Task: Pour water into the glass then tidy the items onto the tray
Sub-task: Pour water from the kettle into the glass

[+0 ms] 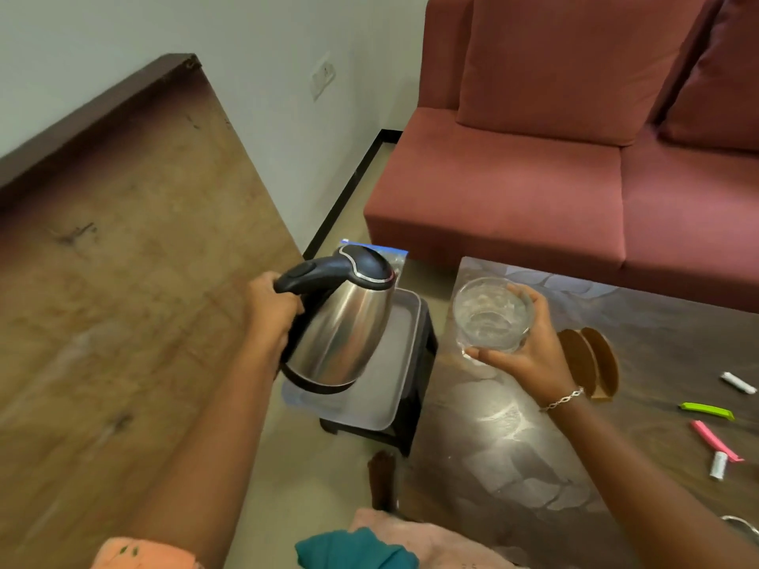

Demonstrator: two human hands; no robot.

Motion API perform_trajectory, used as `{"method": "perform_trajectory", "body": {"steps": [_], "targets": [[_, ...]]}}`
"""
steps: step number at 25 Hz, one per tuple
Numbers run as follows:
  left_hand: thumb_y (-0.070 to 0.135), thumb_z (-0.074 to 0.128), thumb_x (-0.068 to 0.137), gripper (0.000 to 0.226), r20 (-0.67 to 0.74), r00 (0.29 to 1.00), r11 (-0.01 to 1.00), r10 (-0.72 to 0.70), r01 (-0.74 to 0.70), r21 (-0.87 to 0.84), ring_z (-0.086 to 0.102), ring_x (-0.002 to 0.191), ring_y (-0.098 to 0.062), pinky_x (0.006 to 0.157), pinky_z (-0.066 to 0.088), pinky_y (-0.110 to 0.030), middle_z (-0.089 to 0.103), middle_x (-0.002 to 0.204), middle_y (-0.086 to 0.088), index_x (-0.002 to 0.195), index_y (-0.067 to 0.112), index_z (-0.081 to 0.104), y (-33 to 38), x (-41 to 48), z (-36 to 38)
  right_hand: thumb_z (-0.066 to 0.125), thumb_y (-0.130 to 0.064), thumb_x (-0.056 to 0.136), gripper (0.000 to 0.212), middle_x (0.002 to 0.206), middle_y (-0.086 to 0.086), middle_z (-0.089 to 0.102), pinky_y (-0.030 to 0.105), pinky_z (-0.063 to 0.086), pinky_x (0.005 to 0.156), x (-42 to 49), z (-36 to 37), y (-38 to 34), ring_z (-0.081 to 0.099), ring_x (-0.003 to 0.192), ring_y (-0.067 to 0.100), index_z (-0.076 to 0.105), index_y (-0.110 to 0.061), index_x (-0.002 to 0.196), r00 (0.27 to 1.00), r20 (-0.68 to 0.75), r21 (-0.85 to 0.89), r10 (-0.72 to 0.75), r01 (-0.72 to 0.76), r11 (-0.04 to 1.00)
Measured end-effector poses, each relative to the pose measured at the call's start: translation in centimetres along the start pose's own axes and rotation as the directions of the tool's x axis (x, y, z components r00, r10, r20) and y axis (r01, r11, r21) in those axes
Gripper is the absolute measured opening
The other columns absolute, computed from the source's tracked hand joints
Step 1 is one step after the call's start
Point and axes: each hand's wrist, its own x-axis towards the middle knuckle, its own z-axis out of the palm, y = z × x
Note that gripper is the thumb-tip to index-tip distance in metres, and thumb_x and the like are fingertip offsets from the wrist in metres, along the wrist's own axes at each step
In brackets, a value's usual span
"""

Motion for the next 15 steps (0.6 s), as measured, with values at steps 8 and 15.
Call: {"method": "perform_trajectory", "body": {"steps": [8,15], "targets": [[-0.018,0.057,0.064,0.035,0.053,0.961,0.939,-0.27,0.275,-0.204,0.048,0.062,-0.017,0.049,0.038,-0.025,0.052,0.067,-0.003,0.086,0.009,0.051,-8.4,3.3,3.2,0.084,0.001,0.054,0.09,0.119,-0.004,0.044,0.01,0.042,0.091,2.9,3.8,-1.8,0.049,0.104,-0.001,0.032,-0.006,0.128,0.999,0.048,-0.001,-0.003,0.003,1.0],[-0.022,0.052,0.058,0.039,0.03,0.929,0.885,-0.369,0.361,-0.293,0.045,0.058,-0.02,0.048,0.036,-0.024,0.049,0.067,-0.004,0.069,0.014,0.044,-14.7,5.8,5.7,0.086,-0.004,0.052,0.091,0.111,-0.022,0.044,-0.003,0.04,0.081,4.3,4.8,-2.0,0.048,0.101,-0.016,0.034,-0.012,0.126,0.997,0.078,-0.025,0.004,-0.002,1.0]]}}
